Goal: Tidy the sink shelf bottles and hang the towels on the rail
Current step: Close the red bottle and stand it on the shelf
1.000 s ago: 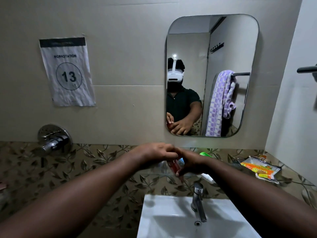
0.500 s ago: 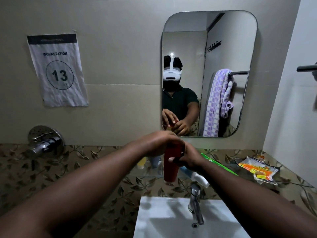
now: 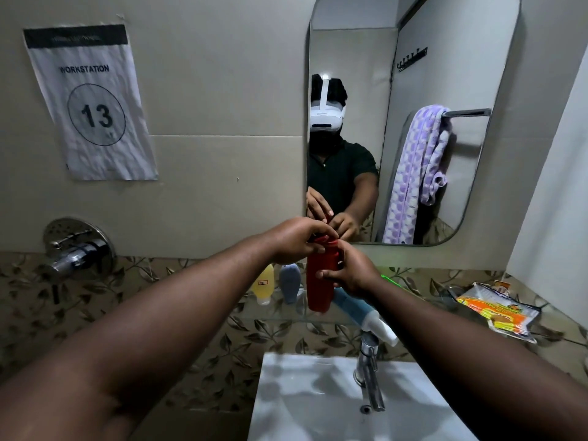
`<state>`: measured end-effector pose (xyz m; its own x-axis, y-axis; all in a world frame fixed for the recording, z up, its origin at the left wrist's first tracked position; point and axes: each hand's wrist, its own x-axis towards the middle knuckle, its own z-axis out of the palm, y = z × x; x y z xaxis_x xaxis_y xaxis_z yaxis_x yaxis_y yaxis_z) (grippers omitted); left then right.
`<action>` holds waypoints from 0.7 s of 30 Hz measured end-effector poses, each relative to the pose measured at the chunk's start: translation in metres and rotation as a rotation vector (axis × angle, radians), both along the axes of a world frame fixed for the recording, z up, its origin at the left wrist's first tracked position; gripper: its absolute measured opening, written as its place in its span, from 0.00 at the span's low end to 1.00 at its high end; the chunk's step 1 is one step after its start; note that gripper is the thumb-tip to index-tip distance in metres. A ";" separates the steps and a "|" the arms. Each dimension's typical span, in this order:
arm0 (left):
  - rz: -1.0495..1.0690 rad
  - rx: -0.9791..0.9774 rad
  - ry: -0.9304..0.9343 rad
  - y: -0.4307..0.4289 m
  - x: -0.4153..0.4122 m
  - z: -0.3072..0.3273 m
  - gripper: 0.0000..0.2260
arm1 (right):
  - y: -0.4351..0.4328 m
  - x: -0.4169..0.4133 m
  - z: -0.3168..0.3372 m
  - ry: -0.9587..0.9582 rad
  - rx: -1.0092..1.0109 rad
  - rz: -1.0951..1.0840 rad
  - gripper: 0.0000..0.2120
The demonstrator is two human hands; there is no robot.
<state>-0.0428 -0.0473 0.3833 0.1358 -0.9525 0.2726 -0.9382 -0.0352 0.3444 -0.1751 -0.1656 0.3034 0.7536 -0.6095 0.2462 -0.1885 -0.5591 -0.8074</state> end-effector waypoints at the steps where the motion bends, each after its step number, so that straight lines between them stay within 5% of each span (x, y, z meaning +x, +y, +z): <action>1: 0.001 0.000 0.007 -0.002 0.002 -0.001 0.20 | -0.002 0.001 0.000 0.004 0.005 0.004 0.32; 21: 0.001 -0.044 0.051 -0.016 0.016 -0.007 0.20 | -0.020 0.009 0.004 0.050 0.099 0.050 0.33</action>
<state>-0.0268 -0.0632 0.3766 0.1513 -0.9396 0.3069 -0.9192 -0.0196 0.3933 -0.1657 -0.1853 0.3075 0.7936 -0.5901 0.1483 -0.2035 -0.4870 -0.8493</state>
